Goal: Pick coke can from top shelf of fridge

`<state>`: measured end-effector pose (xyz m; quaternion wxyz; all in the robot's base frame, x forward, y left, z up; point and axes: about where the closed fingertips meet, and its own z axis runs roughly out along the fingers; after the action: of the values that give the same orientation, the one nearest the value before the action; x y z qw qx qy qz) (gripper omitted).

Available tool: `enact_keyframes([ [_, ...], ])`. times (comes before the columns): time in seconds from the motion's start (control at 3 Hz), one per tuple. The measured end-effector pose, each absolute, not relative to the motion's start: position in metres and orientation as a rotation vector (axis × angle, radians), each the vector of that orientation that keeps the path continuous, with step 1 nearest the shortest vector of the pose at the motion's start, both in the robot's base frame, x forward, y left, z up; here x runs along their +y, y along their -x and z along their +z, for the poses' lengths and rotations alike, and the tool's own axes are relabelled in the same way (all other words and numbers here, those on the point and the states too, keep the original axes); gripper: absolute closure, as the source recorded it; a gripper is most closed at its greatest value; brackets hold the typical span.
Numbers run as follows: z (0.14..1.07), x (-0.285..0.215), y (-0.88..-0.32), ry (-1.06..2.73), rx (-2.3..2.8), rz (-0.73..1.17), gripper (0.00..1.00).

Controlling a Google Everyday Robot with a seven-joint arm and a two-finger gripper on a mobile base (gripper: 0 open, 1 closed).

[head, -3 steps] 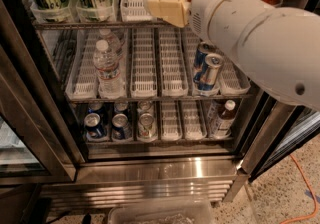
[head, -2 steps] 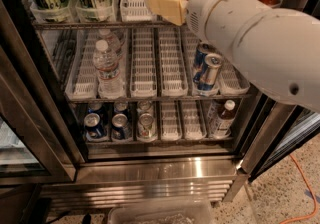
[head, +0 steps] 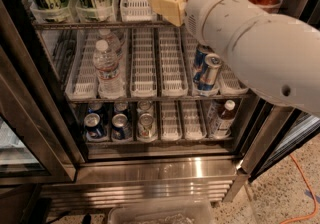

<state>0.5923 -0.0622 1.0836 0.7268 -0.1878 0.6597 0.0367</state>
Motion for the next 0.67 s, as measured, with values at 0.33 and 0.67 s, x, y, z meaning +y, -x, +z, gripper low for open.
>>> enact_keyframes([
  [0.33, 1.0821, -0.0631, -0.5964, 0.404, 1.448, 0.072, 0.14],
  [0.67, 1.0835, -0.0622, -0.6015, 0.388, 1.437, 0.071, 0.21],
])
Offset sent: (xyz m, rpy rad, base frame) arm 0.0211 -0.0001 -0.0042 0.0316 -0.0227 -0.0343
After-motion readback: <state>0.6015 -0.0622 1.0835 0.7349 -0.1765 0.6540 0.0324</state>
